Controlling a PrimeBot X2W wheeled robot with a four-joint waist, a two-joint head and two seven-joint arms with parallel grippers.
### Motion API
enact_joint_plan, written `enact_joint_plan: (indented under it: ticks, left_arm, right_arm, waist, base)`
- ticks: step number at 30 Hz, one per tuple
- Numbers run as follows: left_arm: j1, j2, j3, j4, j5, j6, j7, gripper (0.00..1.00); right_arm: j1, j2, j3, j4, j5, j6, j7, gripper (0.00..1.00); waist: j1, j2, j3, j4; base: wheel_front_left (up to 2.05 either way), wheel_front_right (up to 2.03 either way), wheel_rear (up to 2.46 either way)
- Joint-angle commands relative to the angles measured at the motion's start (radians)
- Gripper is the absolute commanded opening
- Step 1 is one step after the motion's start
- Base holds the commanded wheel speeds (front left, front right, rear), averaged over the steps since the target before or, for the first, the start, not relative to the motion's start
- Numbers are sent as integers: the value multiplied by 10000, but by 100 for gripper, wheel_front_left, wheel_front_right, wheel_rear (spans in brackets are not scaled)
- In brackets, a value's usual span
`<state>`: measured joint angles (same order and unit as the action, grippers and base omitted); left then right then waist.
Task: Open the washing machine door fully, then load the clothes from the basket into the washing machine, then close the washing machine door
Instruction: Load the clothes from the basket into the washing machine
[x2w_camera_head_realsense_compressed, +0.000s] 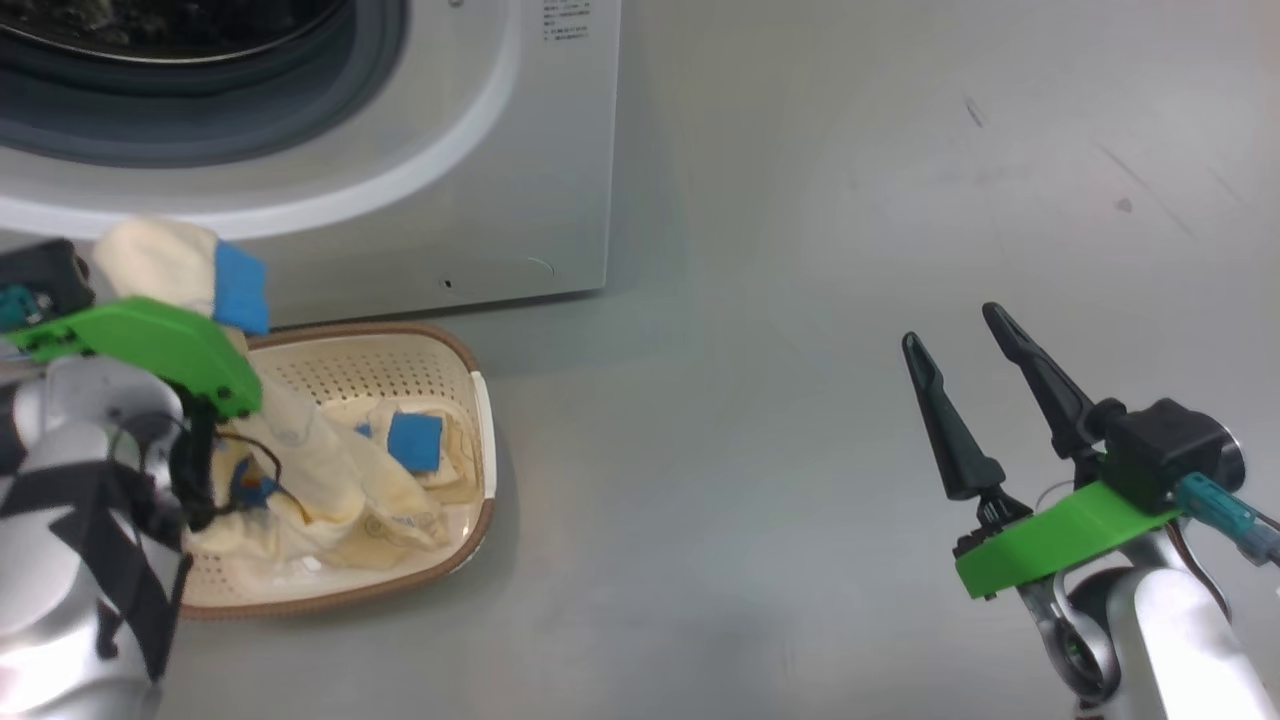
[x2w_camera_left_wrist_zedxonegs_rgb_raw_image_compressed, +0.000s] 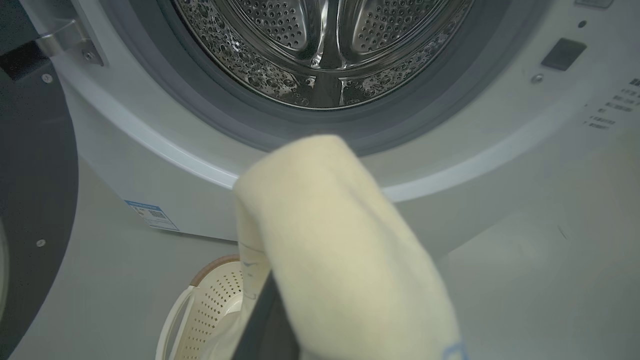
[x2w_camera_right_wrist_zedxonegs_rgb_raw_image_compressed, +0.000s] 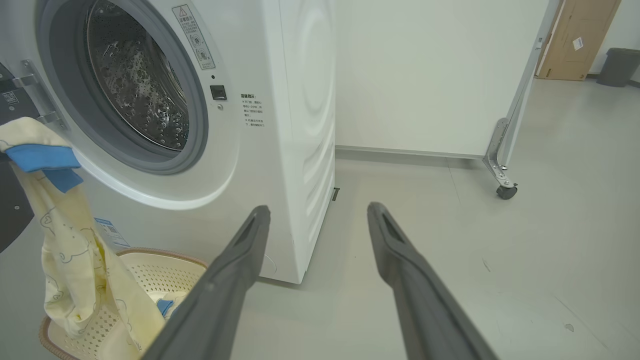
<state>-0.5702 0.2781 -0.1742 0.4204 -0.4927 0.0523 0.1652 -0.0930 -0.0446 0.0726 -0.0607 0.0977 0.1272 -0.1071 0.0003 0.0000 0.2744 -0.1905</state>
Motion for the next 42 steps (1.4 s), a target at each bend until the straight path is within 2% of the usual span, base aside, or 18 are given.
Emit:
enact_joint_plan:
  ticks: [1,8,16,21,24,30,35,36,40,42]
  left_arm:
    - [-932,610,448,-196,-35,-58,177,0]
    - [-3441,1539,615,641,-129,-259,1582,0]
    - [-5778,2360,633,1250,-345,-289,3815,0]
    - [-6858,2992,483,1155,-108,-347,4591,0]
    - [-7492,3362,360,986,190,-416,4598,0]
    - [-8470,3769,243,1026,605,-632,3916,0]
    - [-9395,4051,-59,1295,1038,-1269,2259,0]
    - [-9395,4051,-59,1295,1038,-1269,2259,0]
    - [-9749,4309,-318,1142,1837,-1226,321,0]
    - [-9886,4366,-335,1193,2136,-1022,-582,0]
  right_arm:
    - [-453,-57,249,-247,111,35,-164,100]
    - [-1066,-57,414,179,447,35,-686,100]
    - [-1770,-57,612,557,765,35,-1166,100]
    - [-2073,-57,767,791,938,35,-1368,100]
    - [-2226,-57,867,933,1066,35,-1443,100]
    - [-2454,-57,1018,1108,1305,35,-1516,100]
    - [-2665,-57,1234,1224,1642,35,-1541,100]
    - [-2665,-57,1234,1224,1642,35,-1541,100]
    - [-2759,-57,1298,1171,1825,35,-1544,100]
    - [-2797,-57,1322,1176,1882,35,-1544,100]
  waist:
    - [-3,0,692,-390]
    - [-3,0,2021,-1000]
    - [-3,0,3430,-1600]
    - [-3,0,4072,-1932]
    - [-3,0,4431,-2110]
    - [-3,0,4958,-2404]
    - [-3,0,5427,-2743]
    - [-3,0,5427,-2743]
    - [-3,0,5683,-2919]
    - [-3,0,5782,-2979]
  base:
    - [0,0,0]
    - [0,0,0]
    - [0,0,0]
    - [0,0,0]
    - [0,0,0]
    - [0,0,0]
    - [0,0,0]
    - [0,0,0]
    - [0,0,0]
    - [0,0,0]
